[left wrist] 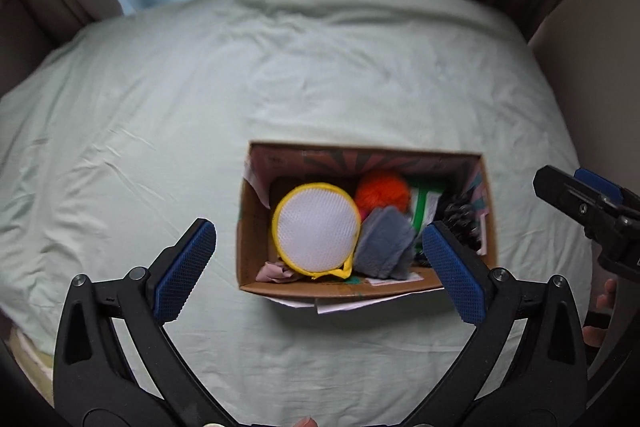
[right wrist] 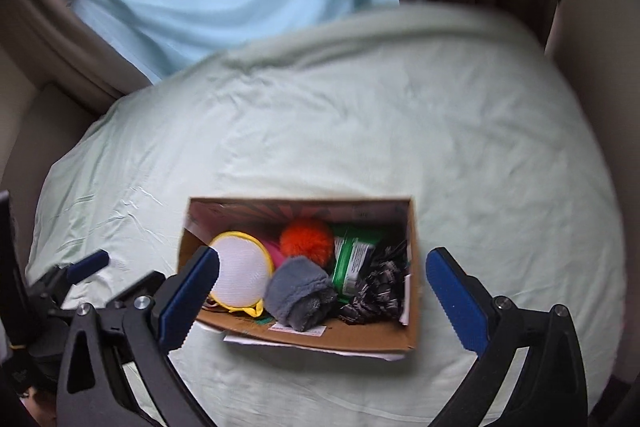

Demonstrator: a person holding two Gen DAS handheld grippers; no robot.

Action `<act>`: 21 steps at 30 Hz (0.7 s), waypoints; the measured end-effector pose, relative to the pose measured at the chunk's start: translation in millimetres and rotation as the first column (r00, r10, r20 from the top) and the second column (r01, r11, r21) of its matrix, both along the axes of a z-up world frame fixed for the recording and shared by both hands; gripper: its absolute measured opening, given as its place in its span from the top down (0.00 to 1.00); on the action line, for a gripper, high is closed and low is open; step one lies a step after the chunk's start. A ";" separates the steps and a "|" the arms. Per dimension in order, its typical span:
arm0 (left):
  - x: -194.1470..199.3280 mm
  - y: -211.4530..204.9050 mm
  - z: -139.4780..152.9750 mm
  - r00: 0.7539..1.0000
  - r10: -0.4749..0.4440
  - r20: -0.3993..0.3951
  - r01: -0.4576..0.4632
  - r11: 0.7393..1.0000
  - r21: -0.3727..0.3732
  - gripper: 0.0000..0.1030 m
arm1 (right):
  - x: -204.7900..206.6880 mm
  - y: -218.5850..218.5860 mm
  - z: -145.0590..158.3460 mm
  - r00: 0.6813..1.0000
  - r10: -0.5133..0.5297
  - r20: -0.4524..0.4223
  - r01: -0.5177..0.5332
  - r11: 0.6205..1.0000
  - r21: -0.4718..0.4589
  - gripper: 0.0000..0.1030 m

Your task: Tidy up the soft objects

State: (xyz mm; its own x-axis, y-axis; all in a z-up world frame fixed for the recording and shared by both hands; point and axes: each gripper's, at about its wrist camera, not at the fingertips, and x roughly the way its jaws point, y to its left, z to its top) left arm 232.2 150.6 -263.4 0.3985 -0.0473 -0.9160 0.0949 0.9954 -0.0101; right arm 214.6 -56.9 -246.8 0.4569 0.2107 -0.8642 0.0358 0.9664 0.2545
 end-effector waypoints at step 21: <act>-144.2 3.2 235.7 0.871 0.042 0.489 -0.005 0.997 -0.077 0.00 | -151.5 -11.2 218.0 0.890 -0.016 0.456 0.087 0.987 -0.134 0.00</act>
State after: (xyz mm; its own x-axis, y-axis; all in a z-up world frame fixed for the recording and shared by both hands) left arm 88.0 153.8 -27.7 0.7967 -0.0890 -0.5977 0.0823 0.9959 -0.0386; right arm 63.1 -68.1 -28.7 0.8122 0.0634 -0.5799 0.0015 0.9938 0.1108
